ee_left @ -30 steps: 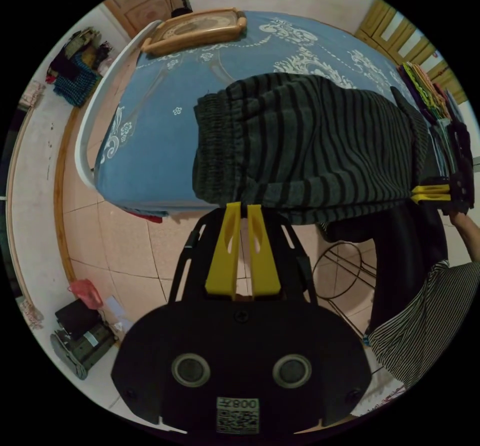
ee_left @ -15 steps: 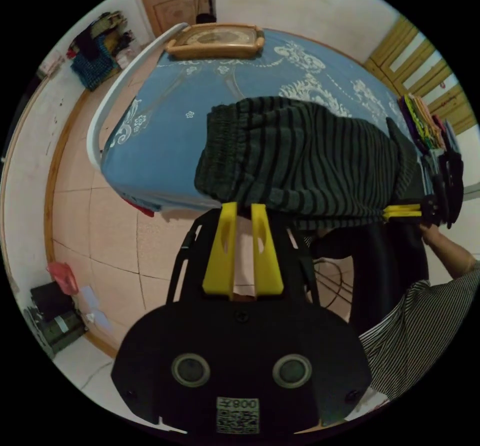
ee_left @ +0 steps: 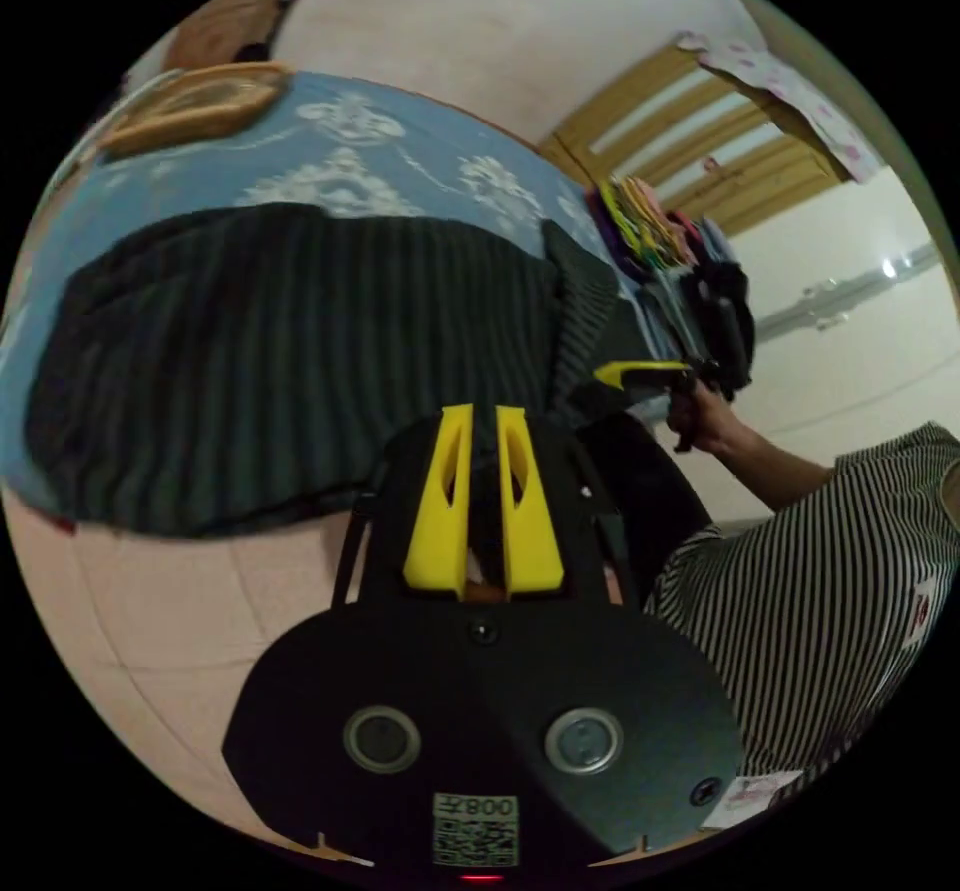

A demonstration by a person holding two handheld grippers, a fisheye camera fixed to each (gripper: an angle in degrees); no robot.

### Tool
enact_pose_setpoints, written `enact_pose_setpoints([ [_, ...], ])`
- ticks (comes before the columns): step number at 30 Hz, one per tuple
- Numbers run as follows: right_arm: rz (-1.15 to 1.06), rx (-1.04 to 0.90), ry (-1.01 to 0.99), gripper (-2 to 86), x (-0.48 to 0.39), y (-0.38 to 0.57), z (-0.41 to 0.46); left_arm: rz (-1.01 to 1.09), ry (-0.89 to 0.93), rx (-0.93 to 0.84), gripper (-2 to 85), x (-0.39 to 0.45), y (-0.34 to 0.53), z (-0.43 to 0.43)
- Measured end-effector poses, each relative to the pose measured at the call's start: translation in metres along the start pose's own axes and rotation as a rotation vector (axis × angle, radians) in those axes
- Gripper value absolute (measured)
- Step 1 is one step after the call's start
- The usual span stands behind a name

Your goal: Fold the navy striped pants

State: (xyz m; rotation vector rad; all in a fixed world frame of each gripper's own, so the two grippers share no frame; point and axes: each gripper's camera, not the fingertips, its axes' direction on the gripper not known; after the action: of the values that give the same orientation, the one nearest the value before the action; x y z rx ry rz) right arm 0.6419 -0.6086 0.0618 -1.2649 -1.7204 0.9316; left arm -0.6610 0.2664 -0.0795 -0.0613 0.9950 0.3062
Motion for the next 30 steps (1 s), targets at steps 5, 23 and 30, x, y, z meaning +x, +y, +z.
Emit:
enact_pose_setpoints([
  [5,0.108,0.15,0.166,4.7,0.07,-0.031,-0.086,0.148,0.063,-0.1,6.5,0.044,-0.073,0.086],
  [23,0.324,0.022,0.518,8.8,0.238,-0.139,-0.195,0.195,-0.007,-0.279,7.3,0.114,-0.165,0.267],
  [30,0.317,-0.048,0.608,8.5,0.274,-0.128,-0.215,0.244,-0.02,-0.299,5.6,0.143,-0.188,0.304],
])
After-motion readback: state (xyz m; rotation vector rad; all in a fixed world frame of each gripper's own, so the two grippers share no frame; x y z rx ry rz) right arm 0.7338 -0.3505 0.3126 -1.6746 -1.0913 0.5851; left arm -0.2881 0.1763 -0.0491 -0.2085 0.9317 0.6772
